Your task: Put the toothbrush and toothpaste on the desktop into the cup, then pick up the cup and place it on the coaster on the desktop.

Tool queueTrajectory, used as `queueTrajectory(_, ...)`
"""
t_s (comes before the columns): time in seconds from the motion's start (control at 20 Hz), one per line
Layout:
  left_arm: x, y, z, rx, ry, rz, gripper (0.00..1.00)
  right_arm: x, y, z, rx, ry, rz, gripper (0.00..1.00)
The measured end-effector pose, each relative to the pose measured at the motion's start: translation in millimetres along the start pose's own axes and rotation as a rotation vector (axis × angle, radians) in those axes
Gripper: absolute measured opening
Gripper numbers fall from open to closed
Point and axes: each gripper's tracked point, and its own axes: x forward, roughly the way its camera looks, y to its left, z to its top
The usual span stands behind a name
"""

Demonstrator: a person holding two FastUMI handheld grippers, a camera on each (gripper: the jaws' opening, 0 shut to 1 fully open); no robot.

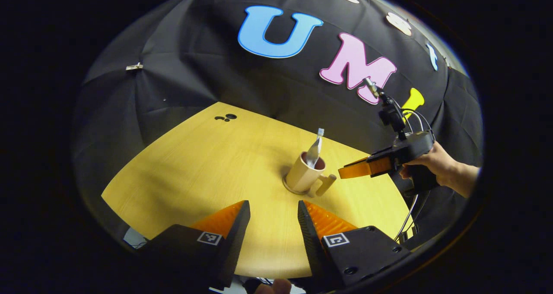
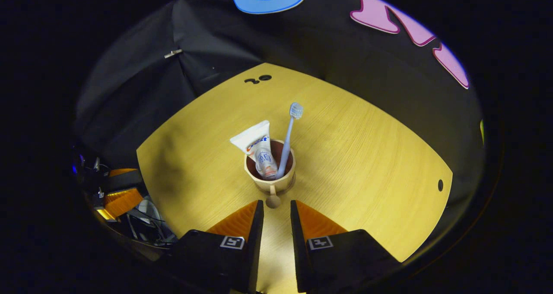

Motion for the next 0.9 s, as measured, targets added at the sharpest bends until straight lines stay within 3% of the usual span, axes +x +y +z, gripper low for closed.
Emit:
queueTrajectory(0.35, 14.1, -38.0, 34.4, 0.089, -0.02, -0.075, 0.7, -78.1, 15.5, 18.7, -0.007, -0.237, 0.015, 0.38)
queueTrajectory(0.9, 0.3, -89.6, 53.9, 0.22, -0.063, -0.149, 0.7, -150.6, 61.7, -2.1, 0.0, -0.428, 0.002, 0.38)
